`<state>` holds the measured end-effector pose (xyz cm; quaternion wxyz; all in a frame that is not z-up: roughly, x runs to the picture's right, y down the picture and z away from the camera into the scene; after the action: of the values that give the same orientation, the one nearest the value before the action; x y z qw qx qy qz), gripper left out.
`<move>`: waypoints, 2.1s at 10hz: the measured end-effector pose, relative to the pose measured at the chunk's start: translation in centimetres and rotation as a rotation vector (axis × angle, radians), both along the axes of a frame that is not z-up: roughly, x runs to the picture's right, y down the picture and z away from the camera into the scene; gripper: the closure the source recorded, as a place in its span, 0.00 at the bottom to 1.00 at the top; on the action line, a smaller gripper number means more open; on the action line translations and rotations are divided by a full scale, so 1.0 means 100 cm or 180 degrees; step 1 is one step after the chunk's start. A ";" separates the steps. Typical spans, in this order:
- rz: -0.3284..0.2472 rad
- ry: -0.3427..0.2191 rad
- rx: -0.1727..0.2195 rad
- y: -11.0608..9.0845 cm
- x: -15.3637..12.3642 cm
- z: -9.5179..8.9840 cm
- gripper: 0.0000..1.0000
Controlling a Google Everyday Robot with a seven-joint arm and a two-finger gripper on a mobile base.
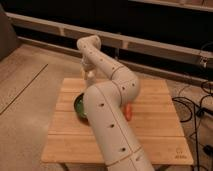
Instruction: Place the ceramic cup over the eraser
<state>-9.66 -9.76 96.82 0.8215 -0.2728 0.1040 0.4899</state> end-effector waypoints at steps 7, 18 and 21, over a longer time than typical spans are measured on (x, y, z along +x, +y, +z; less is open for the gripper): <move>-0.0012 -0.0239 0.0970 -0.145 -0.019 -0.074 1.00; 0.0079 -0.0101 0.0912 -0.156 0.023 -0.105 1.00; 0.0122 0.0086 0.0855 -0.153 0.053 -0.122 1.00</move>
<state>-4.38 -25.04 84.59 0.8396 -0.1557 0.0433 0.5186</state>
